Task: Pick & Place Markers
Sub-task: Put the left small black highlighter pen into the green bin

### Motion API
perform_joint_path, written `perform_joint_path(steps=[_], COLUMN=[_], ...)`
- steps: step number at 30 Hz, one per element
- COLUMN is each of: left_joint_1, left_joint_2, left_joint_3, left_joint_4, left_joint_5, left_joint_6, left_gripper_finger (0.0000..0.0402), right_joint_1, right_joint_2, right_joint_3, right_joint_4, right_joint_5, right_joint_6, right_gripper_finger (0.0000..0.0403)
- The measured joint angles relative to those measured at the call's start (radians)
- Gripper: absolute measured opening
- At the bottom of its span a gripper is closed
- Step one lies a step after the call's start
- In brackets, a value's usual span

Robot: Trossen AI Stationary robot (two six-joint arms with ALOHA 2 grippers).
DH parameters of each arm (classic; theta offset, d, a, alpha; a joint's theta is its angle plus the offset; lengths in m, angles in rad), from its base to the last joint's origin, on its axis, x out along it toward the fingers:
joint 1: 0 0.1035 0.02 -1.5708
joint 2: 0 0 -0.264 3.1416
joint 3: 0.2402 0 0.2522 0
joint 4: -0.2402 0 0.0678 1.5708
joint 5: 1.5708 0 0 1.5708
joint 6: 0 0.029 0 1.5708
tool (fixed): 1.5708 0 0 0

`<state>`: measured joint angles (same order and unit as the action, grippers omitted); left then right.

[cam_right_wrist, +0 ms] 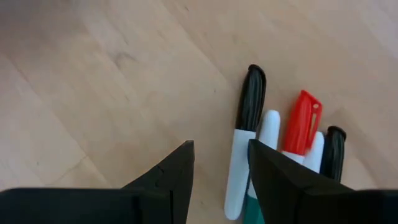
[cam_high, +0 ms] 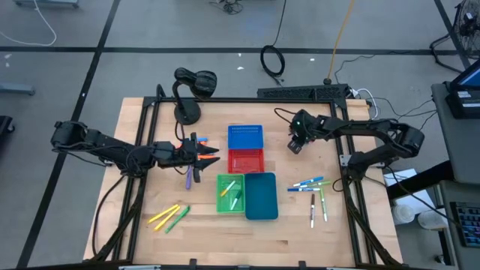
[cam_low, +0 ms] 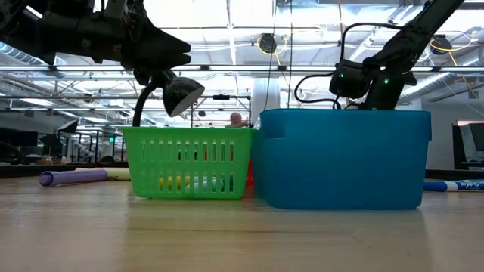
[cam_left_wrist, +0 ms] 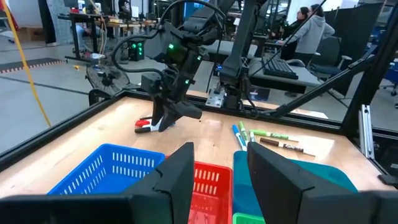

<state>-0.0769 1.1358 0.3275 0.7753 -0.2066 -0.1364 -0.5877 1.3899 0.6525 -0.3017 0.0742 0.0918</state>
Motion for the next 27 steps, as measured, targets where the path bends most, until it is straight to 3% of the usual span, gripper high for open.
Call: perform_joint_path(steps=[10,16,27], left_joint_1=[0.000,0.000,0.000], left_joint_2=[0.000,0.000,0.000], left_joint_3=[0.000,0.000,0.001], left_joint_4=[-0.001,-0.003,-0.004], left_joint_5=[-0.002,-0.002,-0.003], left_joint_6=[-0.001,0.000,0.001], left_gripper_finger=[0.0152,0.0152,0.0152], right_joint_1=[-0.002,-0.001,0.001], right_joint_2=[0.000,-0.005,-0.003], right_joint_3=[-0.029,-0.097,-0.153], right_joint_4=[-0.007,0.078,0.176], right_joint_5=[0.003,0.006,0.014], right_joint_6=[0.001,0.041,0.053], right_gripper_finger=[0.0141,0.0133,0.0020])
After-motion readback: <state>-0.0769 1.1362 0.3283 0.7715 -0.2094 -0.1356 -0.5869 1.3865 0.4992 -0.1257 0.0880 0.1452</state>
